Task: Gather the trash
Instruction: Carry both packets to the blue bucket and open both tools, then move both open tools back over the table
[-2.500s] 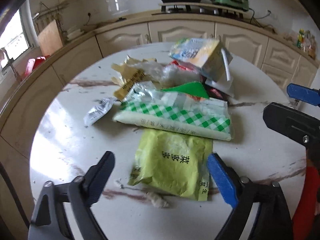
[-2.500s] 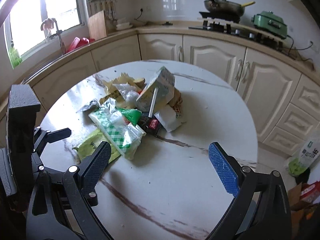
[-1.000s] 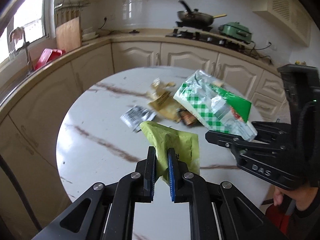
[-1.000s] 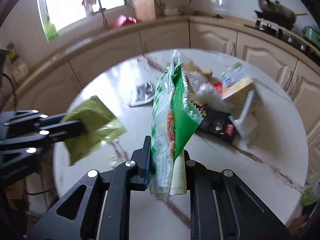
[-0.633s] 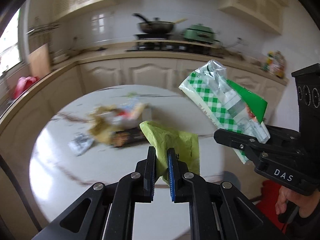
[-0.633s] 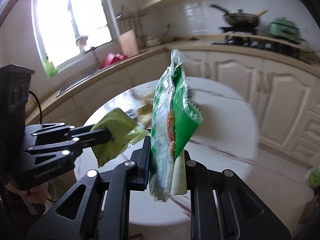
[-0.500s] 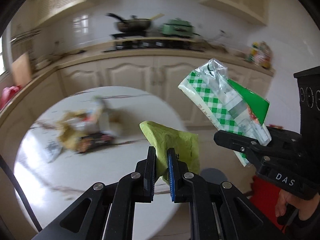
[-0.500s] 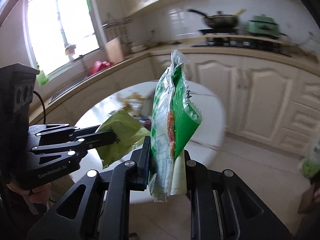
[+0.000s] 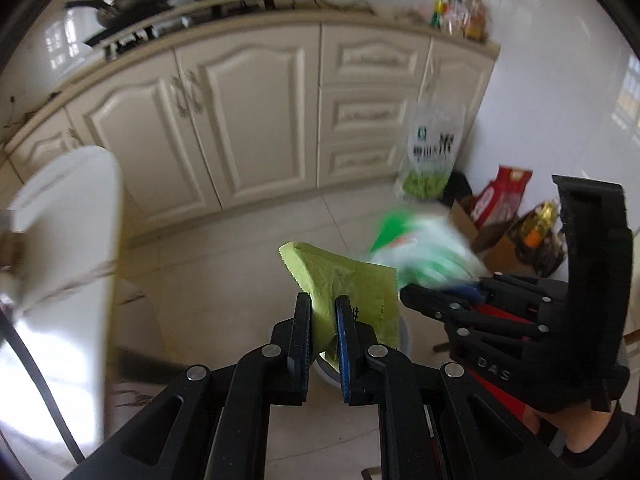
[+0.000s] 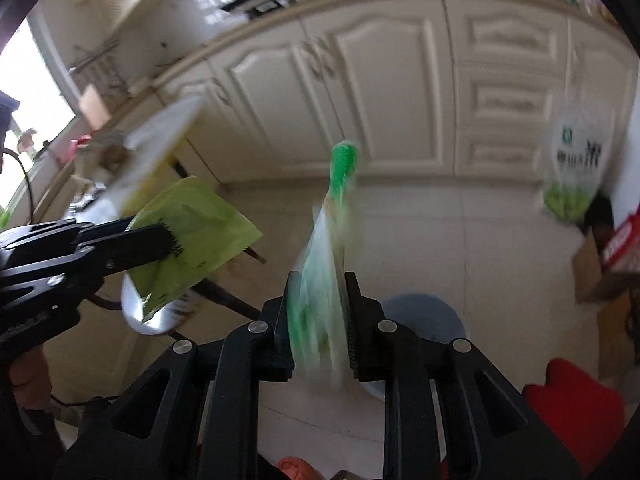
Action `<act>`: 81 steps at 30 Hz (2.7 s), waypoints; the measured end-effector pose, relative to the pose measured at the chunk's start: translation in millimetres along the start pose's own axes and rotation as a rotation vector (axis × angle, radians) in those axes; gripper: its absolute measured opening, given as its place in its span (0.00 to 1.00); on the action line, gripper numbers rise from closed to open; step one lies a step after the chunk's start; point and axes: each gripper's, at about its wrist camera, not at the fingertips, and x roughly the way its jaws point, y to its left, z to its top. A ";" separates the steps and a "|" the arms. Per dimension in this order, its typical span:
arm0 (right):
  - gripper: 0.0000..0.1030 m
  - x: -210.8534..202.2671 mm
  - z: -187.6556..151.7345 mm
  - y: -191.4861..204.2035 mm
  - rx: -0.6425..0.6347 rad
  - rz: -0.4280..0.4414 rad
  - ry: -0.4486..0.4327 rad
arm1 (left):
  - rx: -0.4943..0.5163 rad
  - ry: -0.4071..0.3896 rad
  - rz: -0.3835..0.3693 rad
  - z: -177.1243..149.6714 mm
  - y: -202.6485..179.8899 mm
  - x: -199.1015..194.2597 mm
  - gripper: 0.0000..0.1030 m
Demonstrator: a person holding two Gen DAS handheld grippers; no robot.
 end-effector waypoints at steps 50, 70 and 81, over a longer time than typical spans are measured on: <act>0.85 -64.1 73.8 342.6 -0.404 0.148 -0.232 | -0.313 -0.331 0.496 -146.6 162.8 -272.0 0.80; 0.57 125.8 101.4 423.1 -0.666 -0.076 -0.113 | -0.477 -0.118 0.520 -148.3 332.3 -199.4 0.84; 0.56 90.2 114.2 385.4 -0.521 0.132 -0.154 | -0.442 0.013 0.484 -112.5 382.1 -112.3 0.84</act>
